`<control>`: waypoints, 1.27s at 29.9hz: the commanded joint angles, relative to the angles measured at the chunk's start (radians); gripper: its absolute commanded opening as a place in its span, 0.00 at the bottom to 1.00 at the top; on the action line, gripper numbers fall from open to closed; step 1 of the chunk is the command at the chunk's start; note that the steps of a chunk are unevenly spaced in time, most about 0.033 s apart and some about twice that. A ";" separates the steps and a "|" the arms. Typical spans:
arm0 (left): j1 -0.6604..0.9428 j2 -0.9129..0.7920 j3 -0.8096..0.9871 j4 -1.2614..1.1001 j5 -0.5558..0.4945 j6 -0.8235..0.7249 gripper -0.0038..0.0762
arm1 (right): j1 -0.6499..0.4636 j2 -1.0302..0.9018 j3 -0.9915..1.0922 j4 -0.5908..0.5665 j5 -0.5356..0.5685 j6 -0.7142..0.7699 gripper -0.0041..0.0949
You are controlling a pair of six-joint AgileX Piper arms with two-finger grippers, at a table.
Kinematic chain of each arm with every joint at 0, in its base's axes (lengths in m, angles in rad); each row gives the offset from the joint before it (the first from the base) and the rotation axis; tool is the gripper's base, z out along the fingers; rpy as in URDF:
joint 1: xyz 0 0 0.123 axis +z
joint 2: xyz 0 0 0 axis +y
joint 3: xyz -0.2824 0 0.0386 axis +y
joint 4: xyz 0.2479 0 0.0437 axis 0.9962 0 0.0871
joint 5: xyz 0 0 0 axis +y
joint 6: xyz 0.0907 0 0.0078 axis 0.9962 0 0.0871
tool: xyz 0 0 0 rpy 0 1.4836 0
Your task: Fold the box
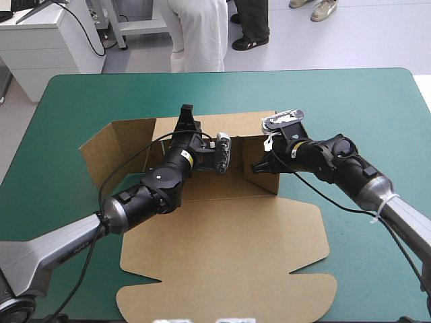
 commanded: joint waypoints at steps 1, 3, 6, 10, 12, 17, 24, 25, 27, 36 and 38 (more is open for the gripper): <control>-0.003 -0.040 -0.026 0.031 -0.028 0.007 0.04 | -0.002 -0.032 -0.028 0.036 -0.137 -0.001 0.41; -0.003 -0.040 -0.026 0.031 -0.028 0.007 0.04 | -0.001 -0.032 -0.028 0.036 -0.147 -0.001 0.41; -0.003 -0.040 -0.026 0.031 -0.028 0.007 0.04 | 0.014 -0.032 -0.028 0.026 -0.160 -0.001 0.41; -0.003 -0.040 -0.026 0.029 -0.026 0.007 0.04 | 0.037 -0.029 -0.028 0.023 -0.208 0.001 0.40; -0.003 -0.040 -0.026 0.029 -0.026 0.007 0.04 | 0.044 -0.029 -0.028 0.013 -0.205 -0.002 0.32; -0.003 -0.040 -0.026 0.019 -0.022 0.007 0.04 | 0.044 -0.029 -0.028 -0.057 -0.190 0.064 0.03; -0.003 -0.040 -0.026 0.019 -0.031 0.007 0.04 | 0.044 -0.029 -0.028 -0.099 -0.171 0.085 0.02; -0.003 -0.040 -0.026 0.019 -0.035 0.007 0.04 | 0.044 -0.029 -0.028 -0.104 -0.170 0.093 0.02; -0.005 -0.040 -0.026 0.019 -0.050 0.002 0.04 | 0.044 -0.029 -0.028 -0.105 -0.170 0.100 0.02; -0.005 -0.040 -0.026 0.042 -0.070 0.007 0.18 | 0.044 -0.029 -0.028 -0.166 -0.178 0.137 0.02; -0.005 -0.040 -0.026 0.047 -0.070 0.015 0.29 | 0.044 -0.029 -0.028 -0.166 -0.178 0.137 0.02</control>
